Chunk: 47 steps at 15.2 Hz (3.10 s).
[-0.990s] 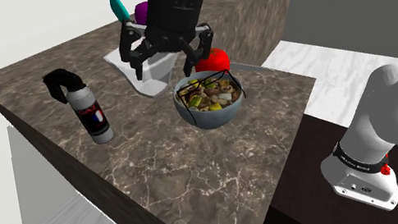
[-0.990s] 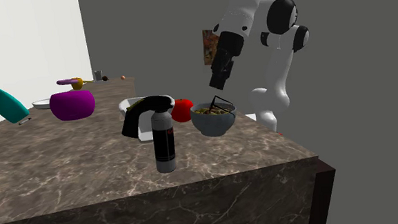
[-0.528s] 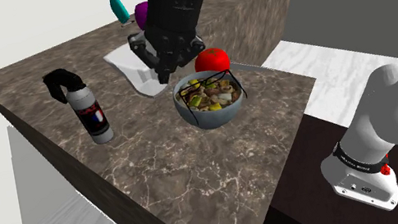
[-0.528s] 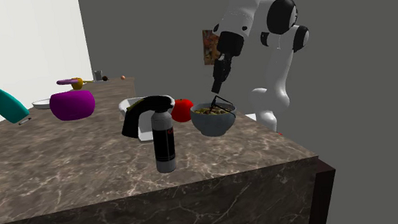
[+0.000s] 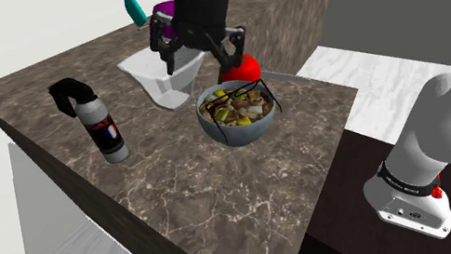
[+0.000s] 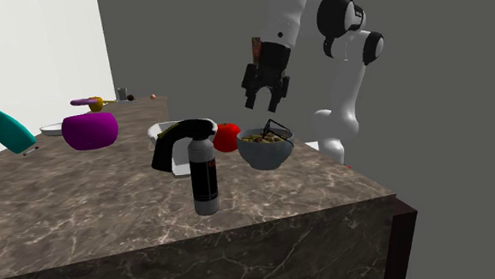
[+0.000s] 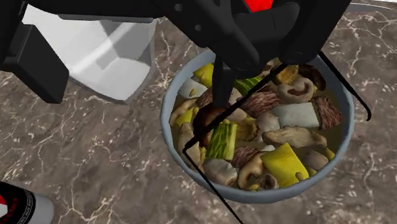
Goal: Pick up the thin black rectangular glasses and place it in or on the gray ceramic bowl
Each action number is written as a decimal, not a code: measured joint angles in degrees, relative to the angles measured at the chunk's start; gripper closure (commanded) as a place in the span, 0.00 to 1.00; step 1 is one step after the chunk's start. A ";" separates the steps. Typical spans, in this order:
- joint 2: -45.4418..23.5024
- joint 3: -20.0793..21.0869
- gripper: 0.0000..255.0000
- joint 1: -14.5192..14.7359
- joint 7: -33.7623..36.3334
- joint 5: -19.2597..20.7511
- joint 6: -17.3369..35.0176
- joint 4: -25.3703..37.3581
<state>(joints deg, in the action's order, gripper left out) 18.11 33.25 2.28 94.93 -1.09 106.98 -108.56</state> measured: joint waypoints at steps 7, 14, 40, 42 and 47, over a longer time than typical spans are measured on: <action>7.78 -1.13 0.00 -8.00 42.28 -12.33 -7.08 -7.35; 8.70 -0.62 0.00 -8.15 44.35 -13.80 -2.82 -12.84; 7.77 -1.21 1.00 -8.67 44.93 -12.93 -8.00 -6.73; 7.49 -1.42 1.00 -8.82 45.05 -12.68 -9.64 -4.84; 6.46 -1.73 1.00 -9.22 45.43 -12.03 -13.32 -0.19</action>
<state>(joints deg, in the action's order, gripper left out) 24.56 31.52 -6.94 140.36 -13.12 93.65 -108.76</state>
